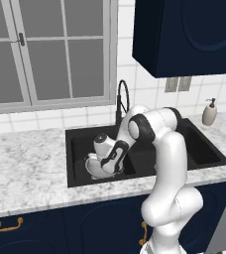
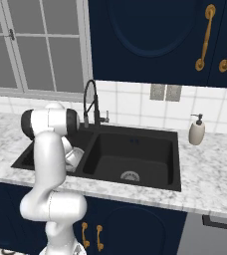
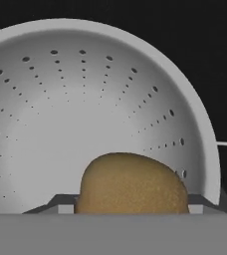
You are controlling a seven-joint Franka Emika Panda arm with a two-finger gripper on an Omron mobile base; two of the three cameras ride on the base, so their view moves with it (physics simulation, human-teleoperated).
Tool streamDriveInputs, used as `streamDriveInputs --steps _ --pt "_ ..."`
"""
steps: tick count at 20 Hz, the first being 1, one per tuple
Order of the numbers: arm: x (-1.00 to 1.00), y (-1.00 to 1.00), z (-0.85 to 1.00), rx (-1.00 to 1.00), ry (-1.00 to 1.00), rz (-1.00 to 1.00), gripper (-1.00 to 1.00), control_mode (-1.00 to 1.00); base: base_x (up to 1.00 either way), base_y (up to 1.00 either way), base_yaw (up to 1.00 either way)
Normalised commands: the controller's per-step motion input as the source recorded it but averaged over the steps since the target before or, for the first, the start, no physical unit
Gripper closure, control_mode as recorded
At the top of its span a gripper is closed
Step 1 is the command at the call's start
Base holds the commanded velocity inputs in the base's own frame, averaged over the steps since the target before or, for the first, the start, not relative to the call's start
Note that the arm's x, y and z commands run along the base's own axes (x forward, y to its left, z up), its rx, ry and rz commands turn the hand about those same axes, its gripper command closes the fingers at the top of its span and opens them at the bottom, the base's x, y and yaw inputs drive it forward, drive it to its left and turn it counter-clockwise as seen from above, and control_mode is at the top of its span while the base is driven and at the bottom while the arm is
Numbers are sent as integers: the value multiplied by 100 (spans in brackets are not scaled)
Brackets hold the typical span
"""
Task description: Put the colander in the sink, put the kiwi in the colander, and turn on the sink faucet and pour water over the colander.
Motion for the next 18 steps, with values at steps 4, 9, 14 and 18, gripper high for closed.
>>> streamDriveInputs --steps 4,9,14,18 --pt "12 0 0 0 -13 2 -100 -100 0 0 0" --pt "18 0 0 0 -10 3 -100 -100 0 0 0" --pt "-6 0 46 3 -21 8 -100 -100 0 0 0" --pt "-34 0 100 13 -32 12 -100 -100 0 0 0"
